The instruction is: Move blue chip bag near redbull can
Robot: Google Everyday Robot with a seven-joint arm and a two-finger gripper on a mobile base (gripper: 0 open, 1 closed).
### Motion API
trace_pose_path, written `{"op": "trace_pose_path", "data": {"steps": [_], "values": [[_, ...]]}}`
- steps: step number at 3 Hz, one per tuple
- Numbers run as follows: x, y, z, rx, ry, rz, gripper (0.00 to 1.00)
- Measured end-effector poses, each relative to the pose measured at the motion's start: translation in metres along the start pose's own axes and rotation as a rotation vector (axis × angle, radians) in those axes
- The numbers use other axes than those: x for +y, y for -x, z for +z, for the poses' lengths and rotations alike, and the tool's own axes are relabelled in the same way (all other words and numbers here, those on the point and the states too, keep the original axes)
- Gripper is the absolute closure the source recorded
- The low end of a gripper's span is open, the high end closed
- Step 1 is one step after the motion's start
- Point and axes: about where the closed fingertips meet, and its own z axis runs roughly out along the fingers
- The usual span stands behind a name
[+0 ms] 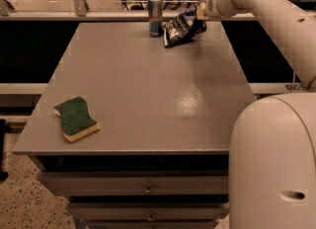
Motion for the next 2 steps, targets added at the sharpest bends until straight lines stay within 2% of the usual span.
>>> {"op": "trace_pose_path", "data": {"steps": [2], "values": [[0.029,-0.011,0.011,0.033,0.085,-0.007,0.38]]}}
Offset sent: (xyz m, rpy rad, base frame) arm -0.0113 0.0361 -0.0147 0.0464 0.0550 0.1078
